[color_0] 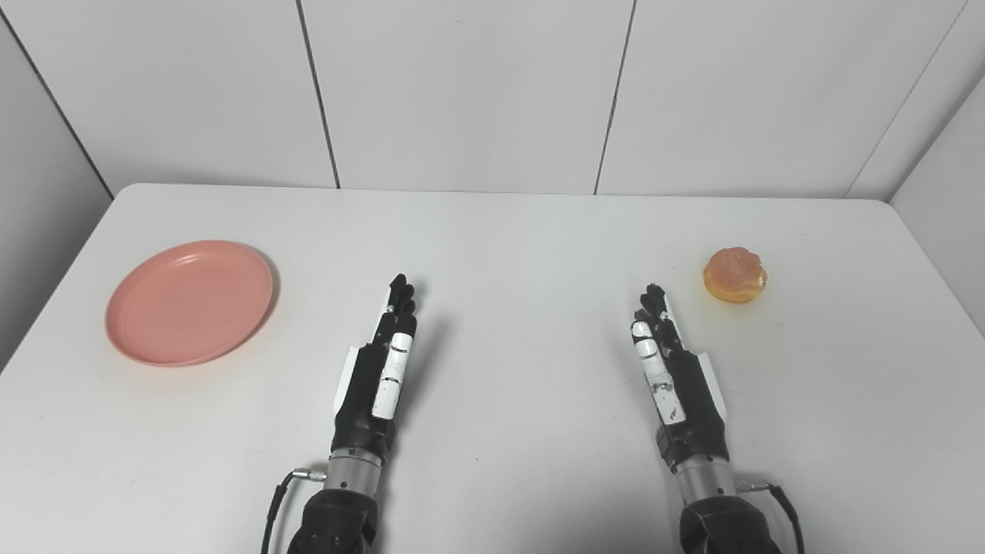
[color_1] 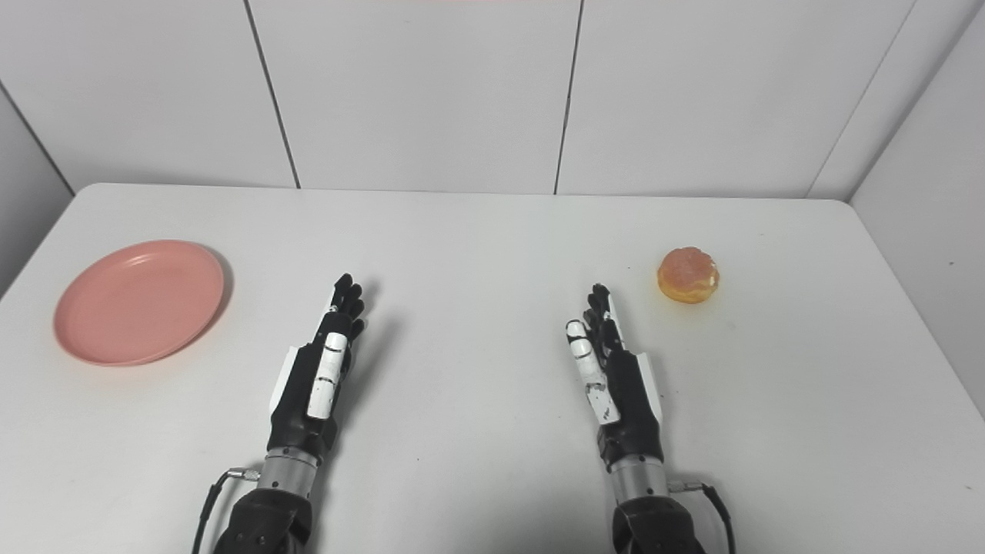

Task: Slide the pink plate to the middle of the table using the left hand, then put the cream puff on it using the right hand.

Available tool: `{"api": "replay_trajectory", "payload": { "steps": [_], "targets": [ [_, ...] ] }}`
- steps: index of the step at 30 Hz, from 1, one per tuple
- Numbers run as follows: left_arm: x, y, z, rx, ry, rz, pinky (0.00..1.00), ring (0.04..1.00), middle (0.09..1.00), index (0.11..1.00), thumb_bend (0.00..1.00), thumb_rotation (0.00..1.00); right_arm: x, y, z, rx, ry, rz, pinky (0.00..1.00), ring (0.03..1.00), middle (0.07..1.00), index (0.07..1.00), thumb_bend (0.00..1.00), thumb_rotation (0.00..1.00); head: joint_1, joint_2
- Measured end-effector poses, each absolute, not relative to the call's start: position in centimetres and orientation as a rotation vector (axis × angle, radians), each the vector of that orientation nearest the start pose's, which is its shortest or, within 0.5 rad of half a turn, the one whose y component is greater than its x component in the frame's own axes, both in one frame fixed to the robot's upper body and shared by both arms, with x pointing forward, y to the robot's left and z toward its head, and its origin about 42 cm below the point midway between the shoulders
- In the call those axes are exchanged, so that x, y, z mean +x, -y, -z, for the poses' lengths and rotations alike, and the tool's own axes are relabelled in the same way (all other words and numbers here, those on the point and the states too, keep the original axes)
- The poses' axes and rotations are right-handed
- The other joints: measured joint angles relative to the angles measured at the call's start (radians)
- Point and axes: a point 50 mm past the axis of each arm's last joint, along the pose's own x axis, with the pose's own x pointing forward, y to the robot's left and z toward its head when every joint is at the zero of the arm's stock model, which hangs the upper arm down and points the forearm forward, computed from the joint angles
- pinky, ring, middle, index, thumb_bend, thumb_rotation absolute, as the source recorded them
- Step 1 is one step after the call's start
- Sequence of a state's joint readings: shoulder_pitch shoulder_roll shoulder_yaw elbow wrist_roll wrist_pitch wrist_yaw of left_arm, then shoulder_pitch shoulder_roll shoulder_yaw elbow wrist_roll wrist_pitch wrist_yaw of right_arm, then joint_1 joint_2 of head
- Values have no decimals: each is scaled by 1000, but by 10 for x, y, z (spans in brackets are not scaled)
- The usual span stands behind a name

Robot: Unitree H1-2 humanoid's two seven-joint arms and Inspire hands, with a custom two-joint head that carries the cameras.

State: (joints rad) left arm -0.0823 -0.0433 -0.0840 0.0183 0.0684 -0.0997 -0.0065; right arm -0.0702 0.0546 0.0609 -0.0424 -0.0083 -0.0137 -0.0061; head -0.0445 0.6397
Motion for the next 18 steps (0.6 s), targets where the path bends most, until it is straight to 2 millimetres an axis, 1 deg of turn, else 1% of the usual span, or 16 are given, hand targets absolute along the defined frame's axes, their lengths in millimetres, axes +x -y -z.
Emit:
{"api": "replay_trajectory", "payload": {
  "steps": [2,5,6,11,13,15,16,18],
  "targets": [
    [313,-164,-122,28,166,111,1000,1000,1000,1000,609,1000,308,169,-128,36,120,-92,1000,1000,1000,1000,579,869,3,-11],
    [319,-164,-123,32,174,112,1000,1000,1000,1000,616,1000,310,168,-126,28,113,-110,1000,1000,1000,1000,578,862,-5,-2],
    [319,-164,-123,32,175,112,1000,1000,1000,1000,628,1000,310,168,-126,29,113,-111,1000,1000,1000,1000,569,856,-9,8],
    [319,-165,-124,32,178,112,1000,1000,1000,1000,616,999,308,166,-127,29,118,-118,1000,1000,1000,1000,570,865,-3,2],
    [318,-165,-124,33,178,112,1000,1000,1000,1000,628,1000,308,165,-127,25,118,-129,1000,1000,1000,1000,566,864,-9,14],
    [319,-166,-124,36,178,113,1000,1000,1000,1000,633,999,308,165,-127,25,118,-132,1000,1000,1000,1000,562,863,-9,14],
    [319,-166,-124,37,178,116,1000,1000,1000,1000,637,998,309,165,-127,26,118,-131,1000,1000,1000,1000,561,863,-6,-1],
    [319,-167,-123,35,178,118,1000,1000,1000,1000,621,1000,309,165,-127,25,117,-131,1000,1000,1000,1000,557,877,-3,-3]
  ]
}}
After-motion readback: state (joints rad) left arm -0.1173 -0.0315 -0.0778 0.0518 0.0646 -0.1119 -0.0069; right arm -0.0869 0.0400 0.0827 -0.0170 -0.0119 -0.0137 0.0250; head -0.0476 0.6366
